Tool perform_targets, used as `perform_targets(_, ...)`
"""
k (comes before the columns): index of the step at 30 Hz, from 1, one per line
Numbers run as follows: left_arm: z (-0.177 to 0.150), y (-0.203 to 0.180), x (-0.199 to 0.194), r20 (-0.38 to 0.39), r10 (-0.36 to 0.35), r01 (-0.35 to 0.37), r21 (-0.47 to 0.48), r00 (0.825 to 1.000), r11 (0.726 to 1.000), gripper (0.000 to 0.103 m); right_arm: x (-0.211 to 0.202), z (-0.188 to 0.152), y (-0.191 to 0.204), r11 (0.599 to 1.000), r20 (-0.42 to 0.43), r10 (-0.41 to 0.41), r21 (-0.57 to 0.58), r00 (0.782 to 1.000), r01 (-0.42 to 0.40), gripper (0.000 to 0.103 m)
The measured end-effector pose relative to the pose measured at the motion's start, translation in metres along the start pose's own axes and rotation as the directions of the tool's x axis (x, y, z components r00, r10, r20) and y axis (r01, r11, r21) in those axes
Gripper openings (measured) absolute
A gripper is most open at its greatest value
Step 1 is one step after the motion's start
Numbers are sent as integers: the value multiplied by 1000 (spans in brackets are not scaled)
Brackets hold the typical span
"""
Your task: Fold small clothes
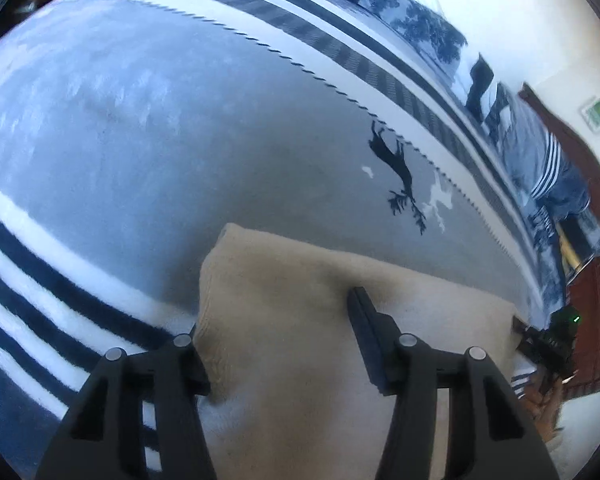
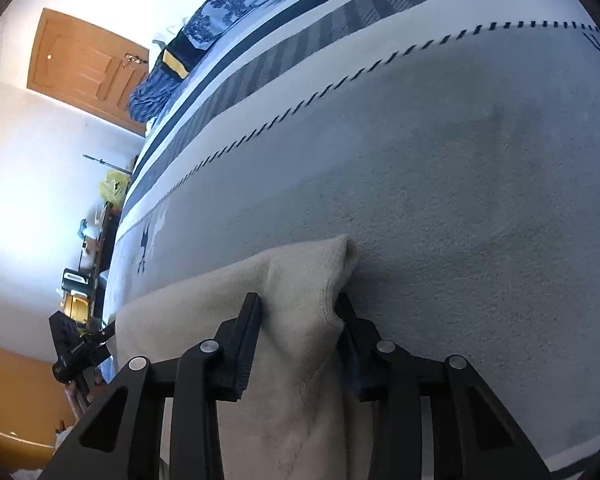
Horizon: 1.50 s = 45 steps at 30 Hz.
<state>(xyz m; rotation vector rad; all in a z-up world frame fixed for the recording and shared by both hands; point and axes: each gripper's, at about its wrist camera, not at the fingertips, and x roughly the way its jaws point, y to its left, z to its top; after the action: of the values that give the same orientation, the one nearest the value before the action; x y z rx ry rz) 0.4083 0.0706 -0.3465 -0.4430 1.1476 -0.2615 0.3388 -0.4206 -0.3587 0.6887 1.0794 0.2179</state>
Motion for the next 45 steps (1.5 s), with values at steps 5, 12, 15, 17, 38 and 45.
perform_targets(5, -5, 1, -24, 54, -45, 45, 4, 998, 999, 12, -15, -6, 5, 1000, 39, -14, -6, 999, 14, 12)
perform_targets(12, -22, -40, -120, 164, -203, 191, 84, 965, 978, 11, -82, -39, 44, 1000, 180, 13, -22, 984, -9, 11)
perform_targets(15, -20, -55, -153, 208, -236, 217, 110, 949, 970, 10, -114, -48, 58, 999, 233, 43, -3, 972, -43, 11)
perform_targets(17, -15, -65, -171, 226, -269, 245, 128, 936, 961, 10, -134, -46, 69, 1000, 261, 28, -15, 965, -25, 10)
perform_targets(38, 175, -105, -22, 129, -84, 70, 114, 988, 991, 12, -56, 166, 72, 986, 214, -147, -41, 966, 159, 11)
perform_targets(45, 174, -68, 5, 122, 104, -111, 53, 987, 992, 31, -5, 168, 28, 951, 107, -307, 53, 946, 303, 25)
